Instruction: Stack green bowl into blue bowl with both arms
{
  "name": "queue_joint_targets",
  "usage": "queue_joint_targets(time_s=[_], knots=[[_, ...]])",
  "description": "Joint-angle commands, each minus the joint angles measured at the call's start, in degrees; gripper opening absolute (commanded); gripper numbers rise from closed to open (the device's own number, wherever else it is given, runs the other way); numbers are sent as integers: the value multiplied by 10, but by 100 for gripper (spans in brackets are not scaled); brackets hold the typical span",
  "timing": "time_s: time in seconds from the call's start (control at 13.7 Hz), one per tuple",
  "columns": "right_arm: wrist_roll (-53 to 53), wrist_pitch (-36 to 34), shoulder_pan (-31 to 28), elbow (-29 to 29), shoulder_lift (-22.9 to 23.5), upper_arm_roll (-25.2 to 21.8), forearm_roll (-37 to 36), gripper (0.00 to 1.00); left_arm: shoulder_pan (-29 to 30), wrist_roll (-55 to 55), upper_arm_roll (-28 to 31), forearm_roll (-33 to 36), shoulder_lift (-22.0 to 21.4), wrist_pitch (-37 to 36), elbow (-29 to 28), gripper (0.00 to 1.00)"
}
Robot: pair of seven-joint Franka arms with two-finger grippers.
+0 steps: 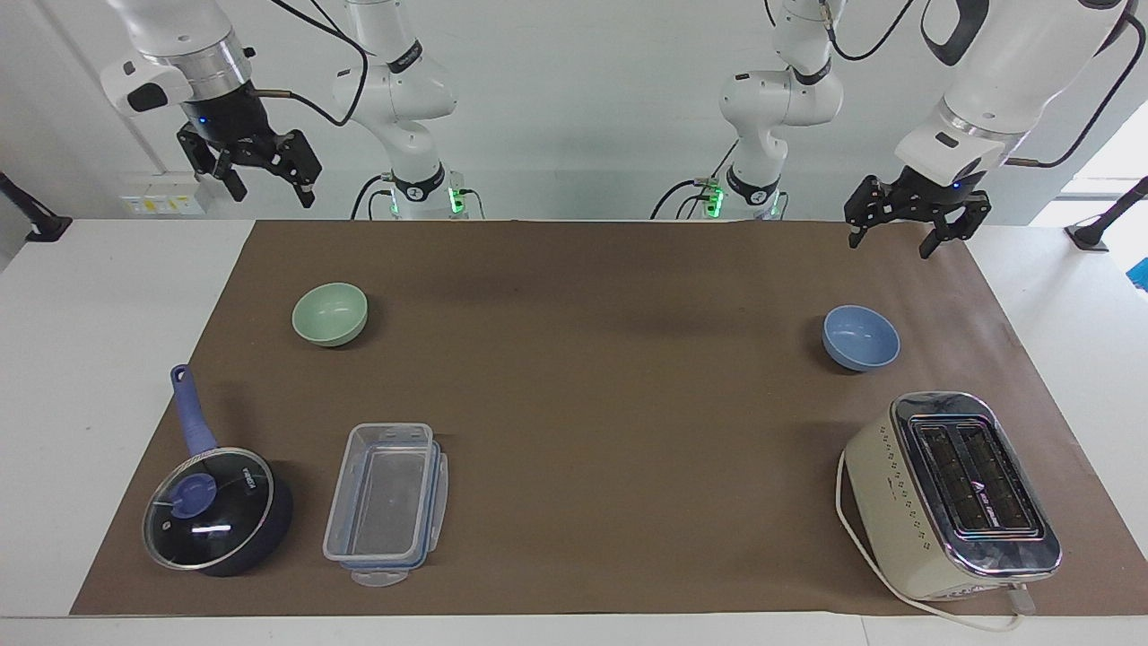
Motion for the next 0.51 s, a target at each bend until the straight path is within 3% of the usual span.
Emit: queue_joint_targets(time_s=[0.0,0.44], knots=[[6,-7,-2,-1,-5,2,5,100,-4,-5,3,-5,-2,5,-2,100],[6,-7,-2,-1,-5,1,5,100,-4,-2,3,-5,-3,5,-2,100]])
